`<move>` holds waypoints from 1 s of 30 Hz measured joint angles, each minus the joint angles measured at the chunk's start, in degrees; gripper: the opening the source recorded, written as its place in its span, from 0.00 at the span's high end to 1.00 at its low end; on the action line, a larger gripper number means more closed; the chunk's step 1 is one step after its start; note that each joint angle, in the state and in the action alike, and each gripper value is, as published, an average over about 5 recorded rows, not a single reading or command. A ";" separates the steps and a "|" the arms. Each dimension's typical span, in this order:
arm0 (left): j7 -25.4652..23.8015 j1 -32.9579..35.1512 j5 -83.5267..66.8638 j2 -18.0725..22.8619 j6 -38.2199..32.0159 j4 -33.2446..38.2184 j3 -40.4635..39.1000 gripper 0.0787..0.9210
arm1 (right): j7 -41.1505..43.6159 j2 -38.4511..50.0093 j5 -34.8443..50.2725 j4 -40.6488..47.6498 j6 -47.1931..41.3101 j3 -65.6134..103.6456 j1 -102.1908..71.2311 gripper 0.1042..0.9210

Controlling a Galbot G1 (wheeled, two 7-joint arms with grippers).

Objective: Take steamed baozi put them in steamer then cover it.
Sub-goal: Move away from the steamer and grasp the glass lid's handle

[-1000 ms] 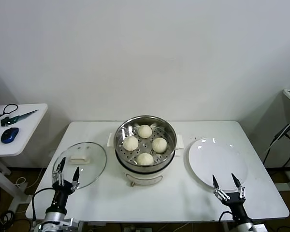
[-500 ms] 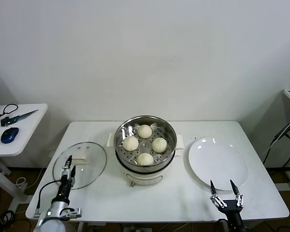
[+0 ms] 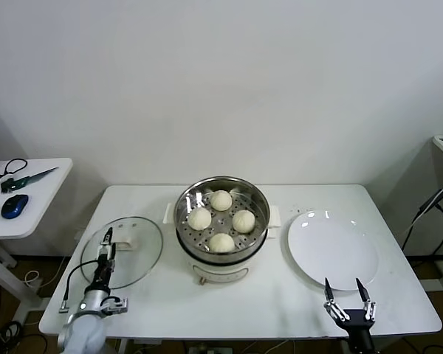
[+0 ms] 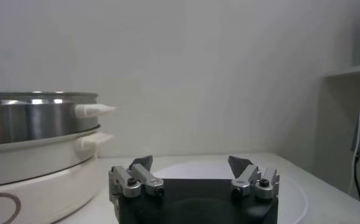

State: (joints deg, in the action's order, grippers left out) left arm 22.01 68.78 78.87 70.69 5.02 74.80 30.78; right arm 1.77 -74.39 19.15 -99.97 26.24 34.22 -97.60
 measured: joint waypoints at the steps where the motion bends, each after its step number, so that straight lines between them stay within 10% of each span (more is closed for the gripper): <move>1: -0.05 -0.42 -0.11 -0.04 0.05 -0.44 -0.11 0.12 | -0.09 -0.10 -0.06 -0.01 0.03 0.00 -0.02 0.12; 7: -0.67 -2.04 -1.24 -0.51 0.19 -2.14 -0.85 0.16 | -0.43 -0.78 -0.36 0.12 0.15 -0.12 -0.10 0.12; 30: -2.35 -2.77 -4.93 -1.24 -2.29 -3.68 -1.02 0.91 | -1.30 -1.52 -0.81 0.42 0.46 -0.32 0.05 0.12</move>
State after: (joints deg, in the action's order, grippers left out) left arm 19.67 66.01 73.94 69.45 2.73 71.12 29.75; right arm 0.47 -75.91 18.34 -99.55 26.71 33.89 -97.55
